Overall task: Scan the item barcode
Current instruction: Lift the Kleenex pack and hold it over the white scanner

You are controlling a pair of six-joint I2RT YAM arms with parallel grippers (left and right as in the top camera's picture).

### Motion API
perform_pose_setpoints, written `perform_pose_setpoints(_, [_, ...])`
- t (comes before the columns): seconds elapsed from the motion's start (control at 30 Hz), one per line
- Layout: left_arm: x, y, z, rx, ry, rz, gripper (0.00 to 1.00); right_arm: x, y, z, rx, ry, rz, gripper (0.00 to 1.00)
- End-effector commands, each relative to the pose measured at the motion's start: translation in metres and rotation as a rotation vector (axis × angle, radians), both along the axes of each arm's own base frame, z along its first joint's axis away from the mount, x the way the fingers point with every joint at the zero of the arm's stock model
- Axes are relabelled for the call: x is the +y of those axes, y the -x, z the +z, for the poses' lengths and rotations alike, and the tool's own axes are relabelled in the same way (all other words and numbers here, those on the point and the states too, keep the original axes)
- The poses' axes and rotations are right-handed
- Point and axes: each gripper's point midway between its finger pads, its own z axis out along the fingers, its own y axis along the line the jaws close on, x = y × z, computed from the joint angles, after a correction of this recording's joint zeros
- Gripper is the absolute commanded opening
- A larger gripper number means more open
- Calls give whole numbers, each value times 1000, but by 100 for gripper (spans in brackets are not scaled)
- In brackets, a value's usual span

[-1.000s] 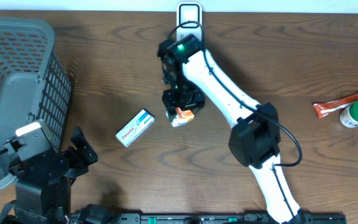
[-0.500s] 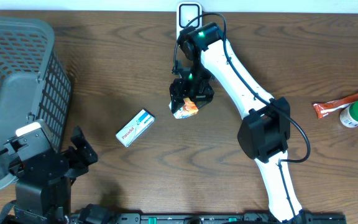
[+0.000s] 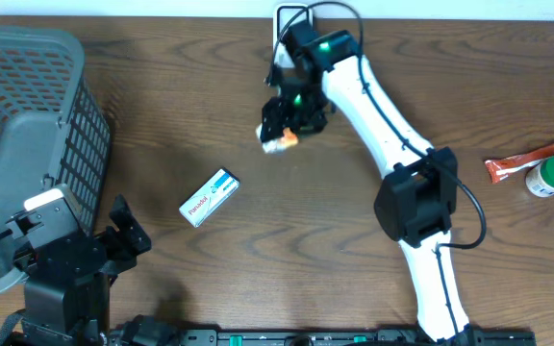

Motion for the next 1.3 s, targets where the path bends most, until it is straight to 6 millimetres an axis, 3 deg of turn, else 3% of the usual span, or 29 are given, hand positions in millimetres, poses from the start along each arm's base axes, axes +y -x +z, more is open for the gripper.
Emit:
perform_pose_setpoints(0.0, [1, 1, 5, -10, -5, 1, 98, -18, -39, 9, -75, -48, -88, 63])
perform_pose_setpoints(0.3, [1, 1, 5, -10, -5, 1, 98, -54, -141, 28, -457, -32, -217, 63])
perform_pose_setpoints(0.5, [1, 1, 5, -11, -5, 1, 98, -50, -182, 52, -682, -32, -235, 60])
perform_pose_setpoints(0.77, [1, 1, 5, -11, -5, 1, 98, -40, -219, 57, -876, -8, -262, 61])
perform_pose_setpoints(1.03, [1, 1, 5, -10, -5, 1, 98, -30, -262, 16, -1021, -5, -308, 61])
perform_pose_setpoints(1.27, [1, 1, 5, -10, -5, 1, 98, -34, -269, 10, -1056, 32, -319, 60])
